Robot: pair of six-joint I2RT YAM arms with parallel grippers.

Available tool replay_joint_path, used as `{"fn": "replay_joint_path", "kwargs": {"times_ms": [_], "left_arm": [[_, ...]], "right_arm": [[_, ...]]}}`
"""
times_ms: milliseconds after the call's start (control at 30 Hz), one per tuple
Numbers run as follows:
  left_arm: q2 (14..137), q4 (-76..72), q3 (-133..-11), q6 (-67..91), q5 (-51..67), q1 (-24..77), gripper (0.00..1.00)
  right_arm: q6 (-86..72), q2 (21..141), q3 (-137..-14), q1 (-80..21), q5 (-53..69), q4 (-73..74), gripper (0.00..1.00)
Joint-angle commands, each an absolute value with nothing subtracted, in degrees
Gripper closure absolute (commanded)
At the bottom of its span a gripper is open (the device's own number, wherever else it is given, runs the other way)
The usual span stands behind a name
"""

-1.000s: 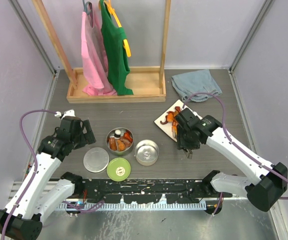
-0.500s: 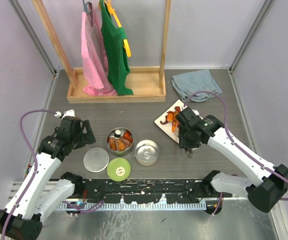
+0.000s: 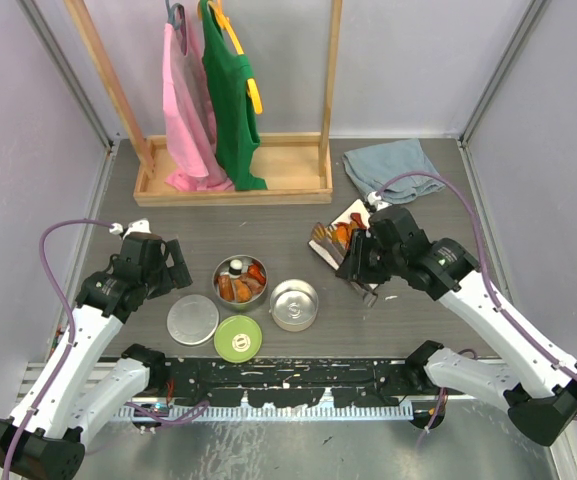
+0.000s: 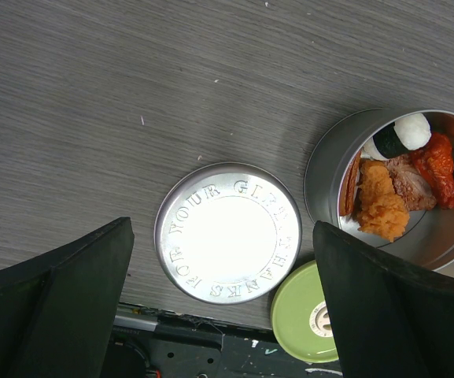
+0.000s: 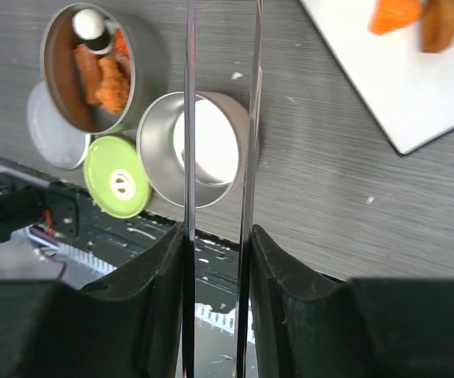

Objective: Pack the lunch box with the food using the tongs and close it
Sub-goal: Pick up the fake food from the plate, then place the fake food in the packing box.

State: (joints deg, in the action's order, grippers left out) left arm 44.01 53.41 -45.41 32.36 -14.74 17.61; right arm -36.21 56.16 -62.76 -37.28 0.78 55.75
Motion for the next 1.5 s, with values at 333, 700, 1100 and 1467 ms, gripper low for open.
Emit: {"fn": "replay_joint_path", "kwargs": {"times_ms": [333, 700, 1100, 1467], "left_arm": [[43.4, 51.3, -46.5, 32.2, -15.0, 17.4, 0.02], [43.6, 51.3, -46.5, 32.2, -15.0, 17.4, 0.02], [43.6, 51.3, -46.5, 32.3, -15.1, 17.5, 0.02], [43.4, 51.3, -46.5, 32.3, -15.3, 17.4, 0.02]], "right_arm": [[-37.5, 58.6, -62.5, -40.2, 9.5, 45.1, 0.70], [-37.5, 66.2, -66.7, -50.0, 7.6, 42.3, 0.70], [-36.7, 80.6, -74.0, -60.5, 6.0, 39.6, 0.69], [-35.7, 84.9, -75.4, -62.9, 7.1, 39.4, 0.67]]}}
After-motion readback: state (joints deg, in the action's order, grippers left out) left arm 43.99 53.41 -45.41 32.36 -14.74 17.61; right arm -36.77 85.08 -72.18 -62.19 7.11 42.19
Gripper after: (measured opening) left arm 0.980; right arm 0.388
